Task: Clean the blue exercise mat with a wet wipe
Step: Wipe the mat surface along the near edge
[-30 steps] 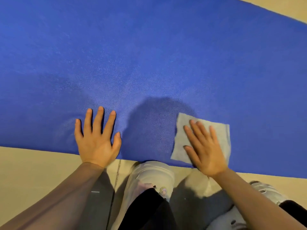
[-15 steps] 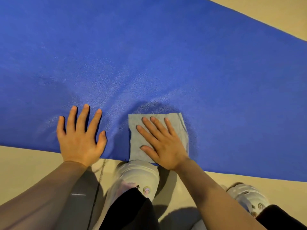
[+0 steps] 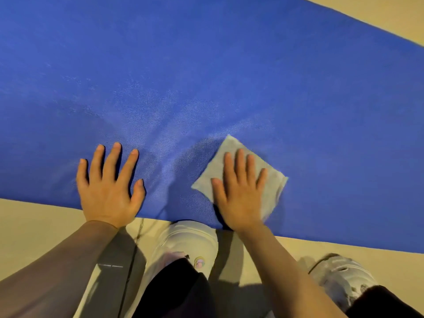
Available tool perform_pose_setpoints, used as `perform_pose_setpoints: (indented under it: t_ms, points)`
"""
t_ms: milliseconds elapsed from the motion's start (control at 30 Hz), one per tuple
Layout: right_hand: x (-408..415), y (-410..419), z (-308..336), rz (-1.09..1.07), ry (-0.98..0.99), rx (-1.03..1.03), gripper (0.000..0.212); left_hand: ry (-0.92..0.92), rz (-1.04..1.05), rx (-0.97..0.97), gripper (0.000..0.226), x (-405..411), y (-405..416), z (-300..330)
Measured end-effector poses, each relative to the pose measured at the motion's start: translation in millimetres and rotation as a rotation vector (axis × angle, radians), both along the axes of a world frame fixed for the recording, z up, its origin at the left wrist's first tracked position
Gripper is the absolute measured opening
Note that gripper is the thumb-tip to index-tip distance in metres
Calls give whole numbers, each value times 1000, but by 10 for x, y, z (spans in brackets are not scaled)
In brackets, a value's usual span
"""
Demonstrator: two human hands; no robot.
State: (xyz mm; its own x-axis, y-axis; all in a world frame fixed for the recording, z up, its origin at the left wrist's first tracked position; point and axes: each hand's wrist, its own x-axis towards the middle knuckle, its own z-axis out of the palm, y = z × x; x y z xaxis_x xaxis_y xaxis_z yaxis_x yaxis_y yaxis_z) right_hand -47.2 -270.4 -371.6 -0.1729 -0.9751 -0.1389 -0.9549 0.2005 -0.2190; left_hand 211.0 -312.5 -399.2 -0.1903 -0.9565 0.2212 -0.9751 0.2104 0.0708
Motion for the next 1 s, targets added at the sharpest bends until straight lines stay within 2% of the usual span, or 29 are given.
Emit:
perform_pose_setpoints:
  t_ms: [67, 100, 233, 467, 533, 633, 700, 800, 867, 933, 1000]
  points:
    - [389, -236, -48, 319, -36, -78, 60, -5, 0, 5, 54, -6, 3, 4]
    - [493, -336, -56, 388, -65, -103, 59, -2, 0, 8, 55, -6, 5, 6]
    - [133, -429, -88, 398, -64, -100, 62, 18, 3, 14, 55, -7, 4, 4]
    - [-1673, 65, 70, -298, 78, 142, 82, 1, 1, 0, 54, -17, 5, -4]
    - [-1691, 134, 99, -452, 105, 125, 87, -9, -6, -5, 54, -14, -1, -5]
    - [-1153, 3, 60, -597, 65, 135, 89, -6, -4, -4, 54, -1, -4, -8]
    - [-631, -103, -4, -466, 40, 123, 78, -5, -2, -3, 54, -2, -1, -11]
    - [145, -179, -42, -50, 45, 16, 68, 11, 0, 8, 55, -15, 4, 2]
    - [489, -191, 5, 269, -22, -32, 61, 19, 1, 11, 55, -20, 5, 13]
    - [566, -224, 60, 526, -123, -59, 54, 22, 4, 29, 56, -19, 8, 29]
    - [355, -251, 39, 594, -149, -79, 50, 21, 5, 34, 56, -20, 8, 38]
